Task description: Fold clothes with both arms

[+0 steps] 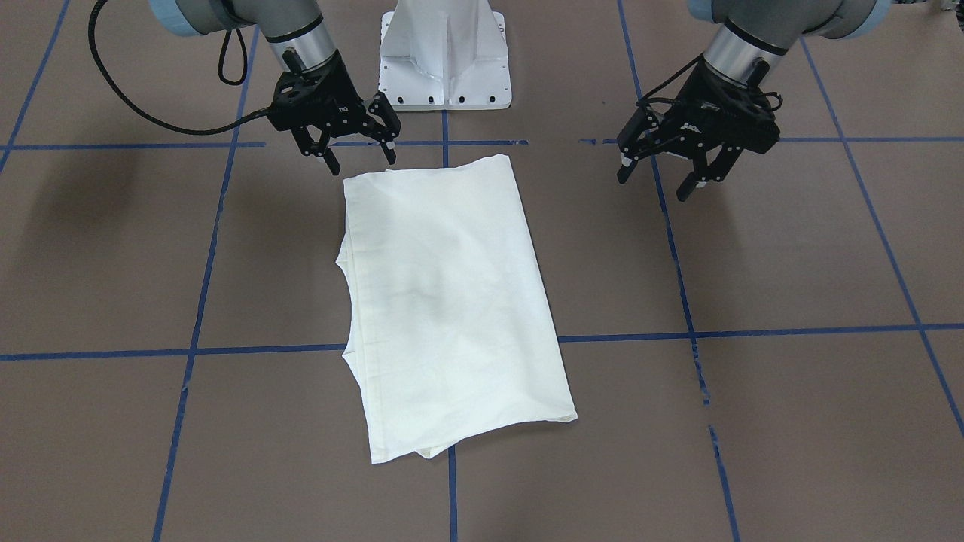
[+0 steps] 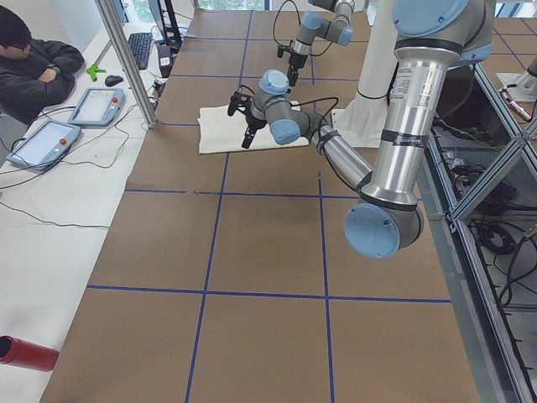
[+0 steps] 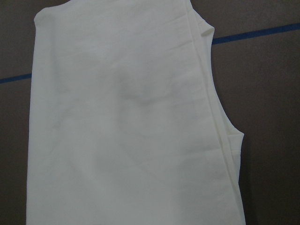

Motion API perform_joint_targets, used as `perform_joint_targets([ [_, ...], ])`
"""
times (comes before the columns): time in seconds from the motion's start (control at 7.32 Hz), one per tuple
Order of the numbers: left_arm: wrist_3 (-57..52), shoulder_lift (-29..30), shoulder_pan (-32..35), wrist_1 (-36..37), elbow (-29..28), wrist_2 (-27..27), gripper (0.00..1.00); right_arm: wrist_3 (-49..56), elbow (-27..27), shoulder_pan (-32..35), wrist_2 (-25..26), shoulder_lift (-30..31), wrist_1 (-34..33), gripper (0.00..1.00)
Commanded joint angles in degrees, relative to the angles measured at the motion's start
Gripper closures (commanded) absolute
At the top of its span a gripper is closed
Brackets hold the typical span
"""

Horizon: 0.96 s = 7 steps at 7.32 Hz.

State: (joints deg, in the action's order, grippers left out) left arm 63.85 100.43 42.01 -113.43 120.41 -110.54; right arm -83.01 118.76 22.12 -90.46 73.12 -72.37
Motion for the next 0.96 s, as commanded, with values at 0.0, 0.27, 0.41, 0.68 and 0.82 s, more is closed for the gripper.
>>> perform_joint_targets([
  [0.0,15.4,-0.1,-9.1,-2.7,2.4,6.9,0.00,-6.7,4.0,2.7,-0.4,4.7,2.3,0.00],
  [0.27,34.0,0.1,-21.7,-3.6,1.9,21.0,0.11,-9.5,4.5,3.6,-0.2,4.7,2.3,0.00],
  [0.41,40.1,0.2,-24.9,-3.7,1.2,23.6,0.27,-9.7,4.4,4.0,-0.2,4.7,2.2,0.00],
  [0.68,51.0,3.8,-31.7,-3.6,-3.4,28.3,0.39,-10.4,4.4,4.2,0.1,4.8,2.2,0.00],
  [0.82,52.7,5.7,-32.4,-3.7,-7.1,29.6,0.39,-10.9,4.5,4.2,0.2,4.8,2.3,0.00],
])
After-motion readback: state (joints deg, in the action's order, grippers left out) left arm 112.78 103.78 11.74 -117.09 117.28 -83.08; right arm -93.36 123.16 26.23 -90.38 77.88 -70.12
